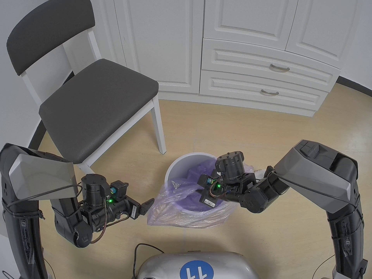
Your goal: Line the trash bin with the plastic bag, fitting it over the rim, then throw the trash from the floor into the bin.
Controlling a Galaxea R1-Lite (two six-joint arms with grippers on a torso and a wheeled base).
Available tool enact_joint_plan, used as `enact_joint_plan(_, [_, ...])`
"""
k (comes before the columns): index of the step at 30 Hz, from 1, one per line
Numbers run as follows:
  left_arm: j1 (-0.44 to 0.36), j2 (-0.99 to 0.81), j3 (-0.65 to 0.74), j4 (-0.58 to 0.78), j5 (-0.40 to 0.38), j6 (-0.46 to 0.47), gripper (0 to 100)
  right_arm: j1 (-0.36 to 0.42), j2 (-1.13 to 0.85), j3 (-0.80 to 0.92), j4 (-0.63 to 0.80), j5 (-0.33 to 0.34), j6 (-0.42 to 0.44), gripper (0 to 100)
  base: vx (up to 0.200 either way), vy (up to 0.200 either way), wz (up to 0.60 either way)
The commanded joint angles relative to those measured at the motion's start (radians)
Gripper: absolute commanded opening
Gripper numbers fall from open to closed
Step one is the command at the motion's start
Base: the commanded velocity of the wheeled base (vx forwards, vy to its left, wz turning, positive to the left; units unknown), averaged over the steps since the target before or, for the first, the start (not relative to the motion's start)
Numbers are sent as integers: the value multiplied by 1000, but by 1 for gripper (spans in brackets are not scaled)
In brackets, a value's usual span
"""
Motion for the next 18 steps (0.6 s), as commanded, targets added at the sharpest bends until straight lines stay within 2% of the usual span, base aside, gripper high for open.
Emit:
enact_joint_plan(1, [7,-5,1,-24,0,-1,100,2,-5,-90,6,-35,3,0,0,0,0])
enact_joint_plan(6, [13,-8,6,-61,-1,-1,100,3,24,-247,10,-97,17,0,0,0,0])
enact_joint_plan(12, [3,11,6,-95,-1,-1,100,62,125,-372,-8,-196,135,0,0,0,0])
enact_joint_plan(14, [3,14,2,-95,-1,-1,100,65,136,-385,-11,-206,144,0,0,0,0])
enact_joint_plan(15, [3,15,2,-95,-1,-1,100,79,199,-460,-54,-259,172,0,0,0,0])
enact_joint_plan(18, [3,18,-1,-95,-1,-3,100,80,258,-533,-122,-282,172,0,0,0,0])
